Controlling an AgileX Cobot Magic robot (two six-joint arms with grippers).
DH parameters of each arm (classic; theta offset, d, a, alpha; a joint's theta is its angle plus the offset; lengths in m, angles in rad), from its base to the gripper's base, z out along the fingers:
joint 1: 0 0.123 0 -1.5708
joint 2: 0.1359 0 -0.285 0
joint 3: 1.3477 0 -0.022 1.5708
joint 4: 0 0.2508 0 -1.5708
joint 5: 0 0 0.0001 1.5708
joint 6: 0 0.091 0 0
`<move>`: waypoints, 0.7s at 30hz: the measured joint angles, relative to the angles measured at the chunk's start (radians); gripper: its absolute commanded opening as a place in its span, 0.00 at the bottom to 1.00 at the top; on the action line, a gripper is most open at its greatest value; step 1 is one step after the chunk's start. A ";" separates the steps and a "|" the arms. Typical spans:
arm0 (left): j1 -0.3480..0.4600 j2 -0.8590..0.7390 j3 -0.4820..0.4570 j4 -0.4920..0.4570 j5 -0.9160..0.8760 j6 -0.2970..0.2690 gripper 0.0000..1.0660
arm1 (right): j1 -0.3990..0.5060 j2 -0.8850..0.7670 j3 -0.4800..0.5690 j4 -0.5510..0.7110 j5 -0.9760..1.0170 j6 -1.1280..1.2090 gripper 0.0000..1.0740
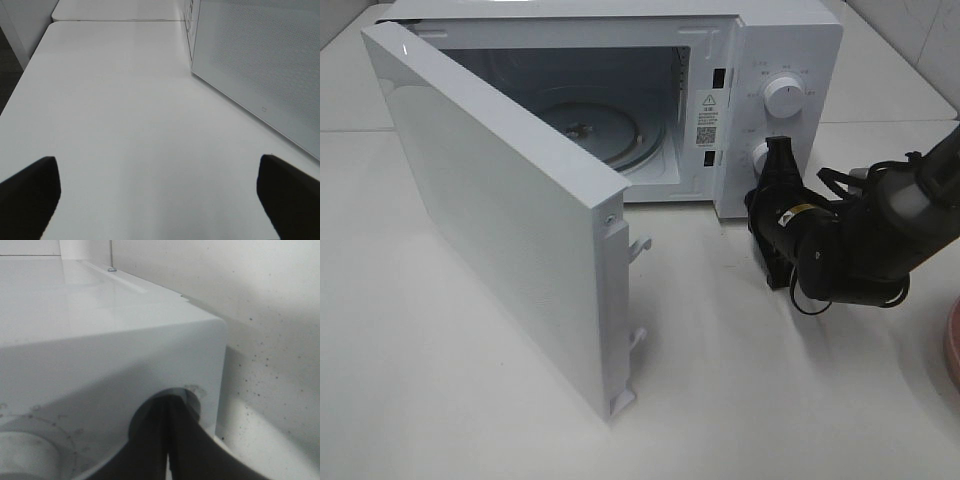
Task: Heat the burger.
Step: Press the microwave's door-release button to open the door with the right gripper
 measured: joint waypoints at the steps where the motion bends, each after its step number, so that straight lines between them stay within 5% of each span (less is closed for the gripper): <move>1: 0.000 0.000 0.000 0.000 0.000 0.000 0.94 | 0.000 0.000 0.003 -0.005 -0.005 0.005 0.00; 21: 0.000 0.000 0.000 0.000 0.000 0.000 0.94 | 0.020 -0.086 0.097 -0.126 -0.046 0.059 0.00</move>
